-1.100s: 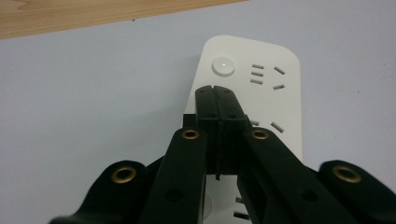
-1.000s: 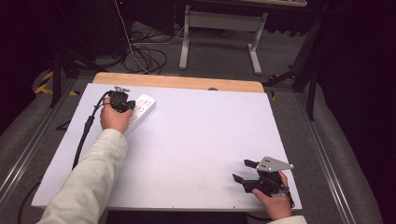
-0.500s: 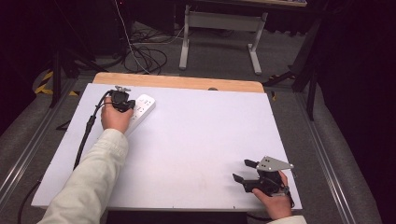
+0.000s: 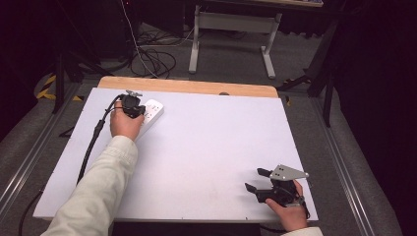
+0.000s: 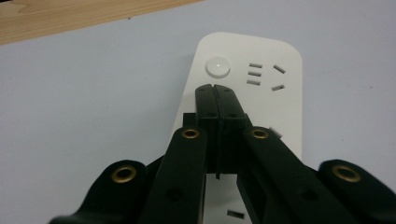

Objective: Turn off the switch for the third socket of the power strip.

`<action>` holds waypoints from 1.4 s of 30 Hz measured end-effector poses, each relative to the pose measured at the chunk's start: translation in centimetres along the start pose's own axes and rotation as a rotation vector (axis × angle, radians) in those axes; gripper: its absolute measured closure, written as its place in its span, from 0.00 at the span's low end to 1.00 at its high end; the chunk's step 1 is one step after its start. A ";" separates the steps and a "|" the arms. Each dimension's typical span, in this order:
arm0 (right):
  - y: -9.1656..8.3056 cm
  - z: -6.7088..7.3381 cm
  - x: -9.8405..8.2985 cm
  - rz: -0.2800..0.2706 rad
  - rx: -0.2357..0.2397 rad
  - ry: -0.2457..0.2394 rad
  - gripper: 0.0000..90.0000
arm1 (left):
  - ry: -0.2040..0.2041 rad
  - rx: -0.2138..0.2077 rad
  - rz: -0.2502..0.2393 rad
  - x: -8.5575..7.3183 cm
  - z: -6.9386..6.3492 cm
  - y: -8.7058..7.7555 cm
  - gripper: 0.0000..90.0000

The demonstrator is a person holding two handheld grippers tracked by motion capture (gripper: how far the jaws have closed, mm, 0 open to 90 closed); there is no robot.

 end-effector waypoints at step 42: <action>-0.1 0.1 0.0 -0.001 0.006 0.000 0.30 | 0.001 0.021 0.038 0.1 0.5 -0.1 1.00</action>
Point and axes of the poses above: each handheld gripper's, and its own axes: y roughly forward along the jaws, x roughly out of its top, z roughly to its left, the point moved 4 cm from there along y, roughly forward along the jaws, and after that the axes turned 9 degrees about -y, right-handed, at the moved point
